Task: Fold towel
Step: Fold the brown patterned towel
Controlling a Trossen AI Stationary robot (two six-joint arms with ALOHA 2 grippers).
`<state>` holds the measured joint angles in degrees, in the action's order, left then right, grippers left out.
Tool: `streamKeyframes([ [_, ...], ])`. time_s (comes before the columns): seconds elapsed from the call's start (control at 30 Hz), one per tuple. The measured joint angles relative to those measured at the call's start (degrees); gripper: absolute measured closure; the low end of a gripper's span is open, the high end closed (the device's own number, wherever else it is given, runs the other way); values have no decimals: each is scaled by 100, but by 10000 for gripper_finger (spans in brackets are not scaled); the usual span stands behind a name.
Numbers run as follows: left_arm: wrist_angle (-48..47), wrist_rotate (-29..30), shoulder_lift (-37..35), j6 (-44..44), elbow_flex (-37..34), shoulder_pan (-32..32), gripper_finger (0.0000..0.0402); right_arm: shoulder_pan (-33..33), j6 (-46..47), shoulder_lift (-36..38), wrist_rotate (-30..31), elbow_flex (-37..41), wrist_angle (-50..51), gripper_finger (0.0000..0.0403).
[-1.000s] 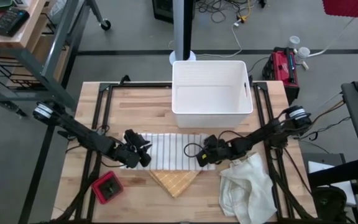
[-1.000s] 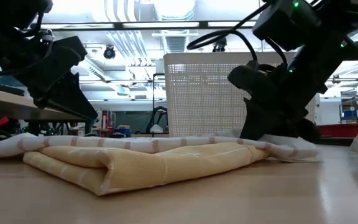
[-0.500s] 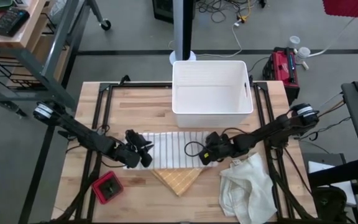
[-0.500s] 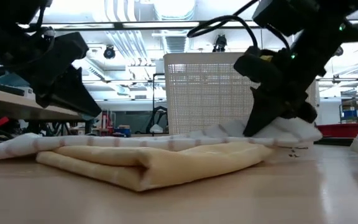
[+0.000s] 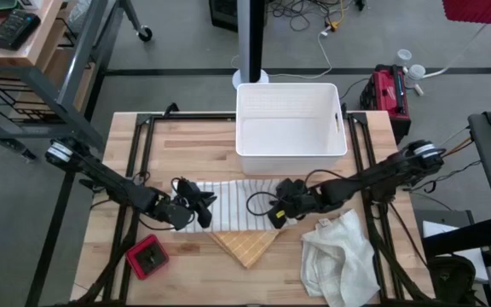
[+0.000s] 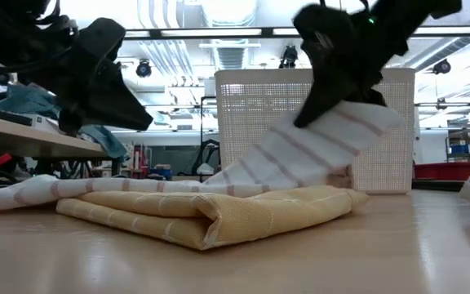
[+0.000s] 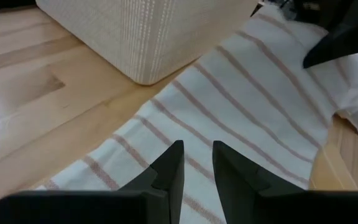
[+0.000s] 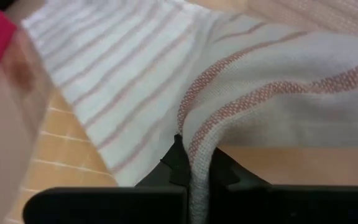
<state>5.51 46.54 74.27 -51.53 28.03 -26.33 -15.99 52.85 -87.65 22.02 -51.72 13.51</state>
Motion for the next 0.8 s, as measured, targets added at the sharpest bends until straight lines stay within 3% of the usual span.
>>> streamKeyframes([
  [0.23,122,-45,-1,0,7,0,326,0,-134,-64,33,-339,529,399],
  [0.8,126,-53,1,0,-6,2,326,13,-249,-64,44,-389,561,399],
])
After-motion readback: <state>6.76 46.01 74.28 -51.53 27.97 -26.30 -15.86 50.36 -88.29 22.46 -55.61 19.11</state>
